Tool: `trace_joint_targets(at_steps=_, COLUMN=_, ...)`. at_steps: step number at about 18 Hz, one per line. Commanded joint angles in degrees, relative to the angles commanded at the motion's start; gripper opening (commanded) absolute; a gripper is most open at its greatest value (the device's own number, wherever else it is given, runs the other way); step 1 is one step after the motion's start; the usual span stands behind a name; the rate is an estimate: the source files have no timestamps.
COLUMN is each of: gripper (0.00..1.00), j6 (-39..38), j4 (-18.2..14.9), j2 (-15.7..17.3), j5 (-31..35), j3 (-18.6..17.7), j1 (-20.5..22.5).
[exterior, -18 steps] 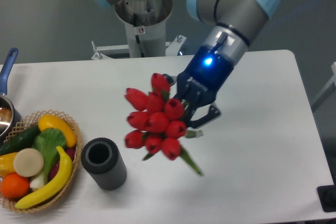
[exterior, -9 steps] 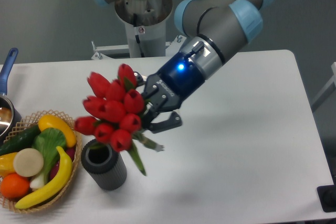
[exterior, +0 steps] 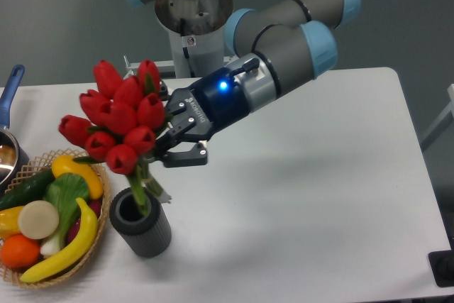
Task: Insert the flowers into the vase
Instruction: 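Carry the tulip bunch over the dark grey vase, stems pointing down, then lower the tulip stems into the vase opening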
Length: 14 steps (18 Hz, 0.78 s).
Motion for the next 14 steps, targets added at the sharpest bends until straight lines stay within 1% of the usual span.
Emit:
trace_joint_targets(at_steps=3, gripper=0.31, j6=0.0, j4=-0.09, j2=-0.88, j5=0.0, j3=-0.35, j1=-1.49)
trace_joint_targets(at_steps=5, gripper=0.31, j6=-0.09, j4=-0.09, j2=-1.14, j5=-0.09, j3=-0.35, j1=-1.58)
trace_joint_targets(at_steps=8, gripper=0.31, j6=0.09, j4=0.0, j2=-2.81, j5=-0.17, j3=-1.05, j1=-1.76)
trace_joint_targets(at_steps=14, gripper=0.31, j6=0.17, j4=0.0, j2=-3.95, j5=-0.17, j3=-2.19, j1=-1.67)
